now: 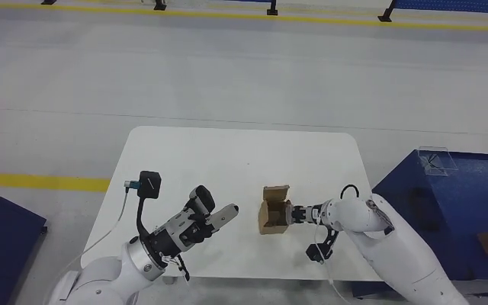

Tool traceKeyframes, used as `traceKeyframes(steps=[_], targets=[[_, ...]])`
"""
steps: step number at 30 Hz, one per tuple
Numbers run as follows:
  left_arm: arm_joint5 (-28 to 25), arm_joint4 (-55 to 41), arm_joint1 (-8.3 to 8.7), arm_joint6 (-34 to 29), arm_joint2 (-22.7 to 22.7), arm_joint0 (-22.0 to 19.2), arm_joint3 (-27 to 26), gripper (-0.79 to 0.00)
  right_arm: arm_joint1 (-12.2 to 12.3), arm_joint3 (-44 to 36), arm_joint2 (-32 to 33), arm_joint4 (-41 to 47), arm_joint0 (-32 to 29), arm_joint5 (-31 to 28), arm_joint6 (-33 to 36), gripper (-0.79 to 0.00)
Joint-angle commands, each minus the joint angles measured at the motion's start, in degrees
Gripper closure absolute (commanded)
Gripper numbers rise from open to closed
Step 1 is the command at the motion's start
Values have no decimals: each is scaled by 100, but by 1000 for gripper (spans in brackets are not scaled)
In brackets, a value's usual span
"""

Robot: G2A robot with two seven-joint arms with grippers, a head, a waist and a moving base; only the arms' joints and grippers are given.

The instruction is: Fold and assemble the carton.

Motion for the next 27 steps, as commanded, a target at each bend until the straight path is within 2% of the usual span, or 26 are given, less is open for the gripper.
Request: traceKeyframes(steps=[1,3,6,7,9,10,12,16,19,22,24,27], targets=[[0,0,0,0,0,0,0,-785,21,-107,134,45,-58,230,-82,0],[0,0,0,0,0,0,0,-785,67,-227,382,25,-162,447,-55,-12],[0,0,0,0,0,0,0,-785,151,-529,860,-174,-452,1052,371,0],[0,0,0,0,0,0,0,-785,178,-630,1077,-276,-558,1278,697,0],[0,0,0,0,0,0,0,-785,221,-807,1436,-566,-828,2101,1537,0],[0,0,0,0,0,0,0,-785,243,-798,1559,-826,-977,2650,1933,0],[0,0,0,0,0,0,0,-785,258,-655,1794,-1065,-1172,3392,2728,0],[0,0,0,0,0,0,0,-785,210,-91,1842,-2703,-1166,4243,4951,0],[0,0,0,0,0,0,0,-785,135,613,1587,-4571,-858,4157,6836,0],[0,0,0,0,0,0,0,-785,43,1369,1143,-6263,-501,3670,8459,0],[0,0,0,0,0,0,0,-785,-22,1878,871,-7164,-225,3216,9366,0],[0,0,0,0,0,0,0,-785,-120,2564,479,-8691,157,1965,10488,0]])
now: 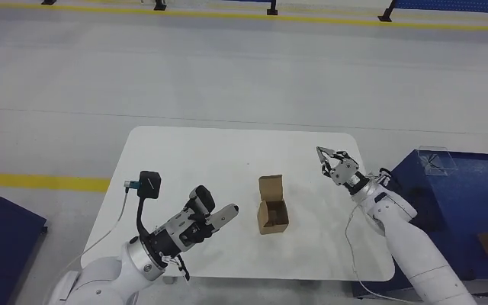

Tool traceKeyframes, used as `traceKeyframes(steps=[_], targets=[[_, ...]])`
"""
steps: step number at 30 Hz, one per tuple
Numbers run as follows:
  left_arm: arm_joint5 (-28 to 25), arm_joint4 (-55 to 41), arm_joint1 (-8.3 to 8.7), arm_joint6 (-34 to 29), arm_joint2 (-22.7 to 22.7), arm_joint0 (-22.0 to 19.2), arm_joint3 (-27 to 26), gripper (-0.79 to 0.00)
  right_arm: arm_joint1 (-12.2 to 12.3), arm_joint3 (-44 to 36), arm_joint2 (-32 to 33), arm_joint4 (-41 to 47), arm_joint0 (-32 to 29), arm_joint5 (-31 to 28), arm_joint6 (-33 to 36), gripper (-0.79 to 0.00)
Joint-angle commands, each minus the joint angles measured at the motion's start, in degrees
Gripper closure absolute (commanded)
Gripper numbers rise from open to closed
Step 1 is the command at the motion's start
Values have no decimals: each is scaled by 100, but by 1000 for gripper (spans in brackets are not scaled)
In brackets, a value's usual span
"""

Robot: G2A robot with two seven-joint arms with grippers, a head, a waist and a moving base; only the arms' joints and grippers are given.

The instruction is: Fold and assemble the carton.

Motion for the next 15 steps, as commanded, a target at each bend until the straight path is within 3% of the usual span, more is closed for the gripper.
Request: traceKeyframes(steps=[1,4,8,9,10,15], targets=[[0,0,0,0,0,0,0,-785,-79,489,-263,-1047,223,-934,874,0],[0,0,0,0,0,0,0,-785,-240,1033,-564,-1257,505,-1464,1393,0],[0,0,0,0,0,0,0,-785,-458,1599,-844,-1071,800,-1725,1794,0],[0,0,0,0,0,0,0,-785,-458,1599,-844,-1071,800,-1725,1794,-456],[0,0,0,0,0,0,0,-785,-458,1599,-844,-1071,800,-1725,1794,-785],[0,0,0,0,0,0,0,-785,-458,1599,-844,-1071,800,-1725,1794,-785]])
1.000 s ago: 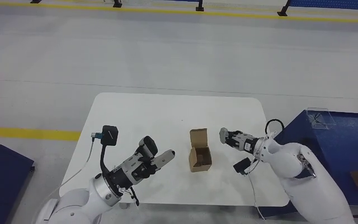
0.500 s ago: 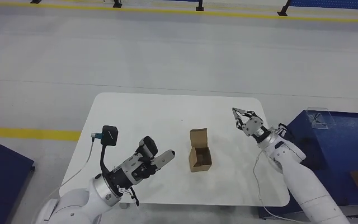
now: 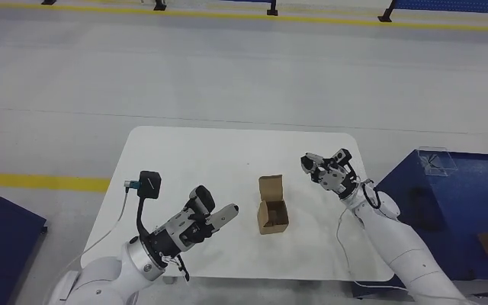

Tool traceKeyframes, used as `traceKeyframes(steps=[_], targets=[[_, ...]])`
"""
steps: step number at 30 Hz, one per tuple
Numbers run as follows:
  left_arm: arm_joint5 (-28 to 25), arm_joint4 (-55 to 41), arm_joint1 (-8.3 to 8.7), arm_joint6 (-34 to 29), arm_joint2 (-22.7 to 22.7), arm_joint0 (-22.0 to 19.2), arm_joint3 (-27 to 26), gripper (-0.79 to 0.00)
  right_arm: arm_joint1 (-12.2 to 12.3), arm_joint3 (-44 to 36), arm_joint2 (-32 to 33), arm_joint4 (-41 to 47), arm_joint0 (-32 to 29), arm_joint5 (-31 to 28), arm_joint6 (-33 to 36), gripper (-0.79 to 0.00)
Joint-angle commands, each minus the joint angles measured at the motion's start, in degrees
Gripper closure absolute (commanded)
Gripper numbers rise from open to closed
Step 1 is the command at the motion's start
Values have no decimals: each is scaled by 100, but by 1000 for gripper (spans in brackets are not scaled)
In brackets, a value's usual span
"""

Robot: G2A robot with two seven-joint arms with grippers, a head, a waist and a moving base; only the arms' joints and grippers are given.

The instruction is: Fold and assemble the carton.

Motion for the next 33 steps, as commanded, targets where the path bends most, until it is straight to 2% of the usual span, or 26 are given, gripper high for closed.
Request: traceKeyframes(steps=[1,10,12,15,21,29,33], targets=[[0,0,0,0,0,0,0,-785,0,1,0,1,0,0,0,-785],[0,0,0,0,0,0,0,-785,8,-11,13,-135,19,-114,-40,-785],[31,55,2,-1,-2,5,47,-785,86,-23,119,-1260,32,-943,-487,-785],[420,858,27,-415,290,-256,383,-785,228,-151,303,-2353,24,-968,-569,-785],[1625,2537,-28,-994,1316,-1300,1324,-785,542,-672,777,-5063,-114,-1438,-1177,-785],[2770,4228,-225,-1698,2677,-2390,2554,-785,738,-2077,864,-8384,-804,-693,-2384,-785],[3049,4660,-360,-1974,3192,-2795,3066,-785,753,-2528,705,-9250,-1125,-445,-2418,-785]])
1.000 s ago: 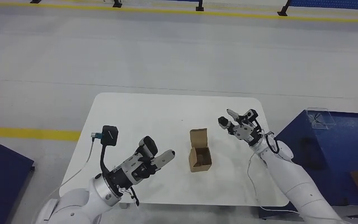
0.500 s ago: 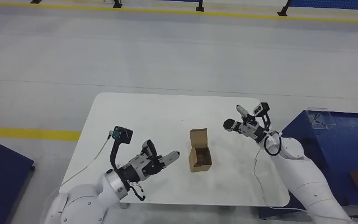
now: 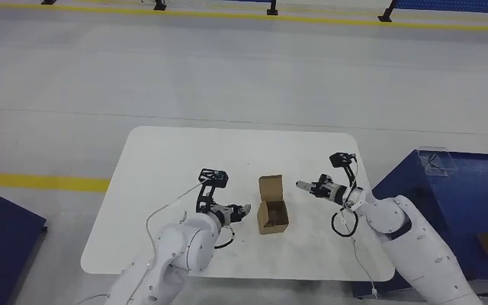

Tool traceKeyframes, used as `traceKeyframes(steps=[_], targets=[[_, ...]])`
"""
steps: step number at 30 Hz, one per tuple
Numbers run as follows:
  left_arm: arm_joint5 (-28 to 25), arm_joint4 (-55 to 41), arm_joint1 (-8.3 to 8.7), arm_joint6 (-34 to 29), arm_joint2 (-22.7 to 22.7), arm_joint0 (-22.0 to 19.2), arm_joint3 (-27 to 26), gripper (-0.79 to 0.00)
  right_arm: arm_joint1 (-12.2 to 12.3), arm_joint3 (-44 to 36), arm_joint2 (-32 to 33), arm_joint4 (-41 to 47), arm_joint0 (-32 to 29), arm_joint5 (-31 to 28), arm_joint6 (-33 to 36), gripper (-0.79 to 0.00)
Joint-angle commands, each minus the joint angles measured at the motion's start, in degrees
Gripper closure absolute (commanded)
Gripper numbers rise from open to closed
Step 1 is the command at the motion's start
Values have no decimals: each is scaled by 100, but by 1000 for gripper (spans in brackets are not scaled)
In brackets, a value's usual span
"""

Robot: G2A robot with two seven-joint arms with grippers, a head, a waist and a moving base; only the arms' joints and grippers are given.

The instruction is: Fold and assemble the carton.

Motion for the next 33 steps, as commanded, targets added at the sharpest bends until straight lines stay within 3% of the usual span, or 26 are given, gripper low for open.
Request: traceKeyframes(steps=[1,9,33], targets=[[63,78,-73,-84,226,-184,269,-785,1,-146,-60,-393,-110,92,-5,-785],[7,97,-361,52,805,-676,1154,-785,-57,-293,-263,-799,-261,206,91,-785],[-182,-148,-1049,116,1410,-1460,2664,-785,-289,-254,-664,-1471,-196,310,72,-785]])
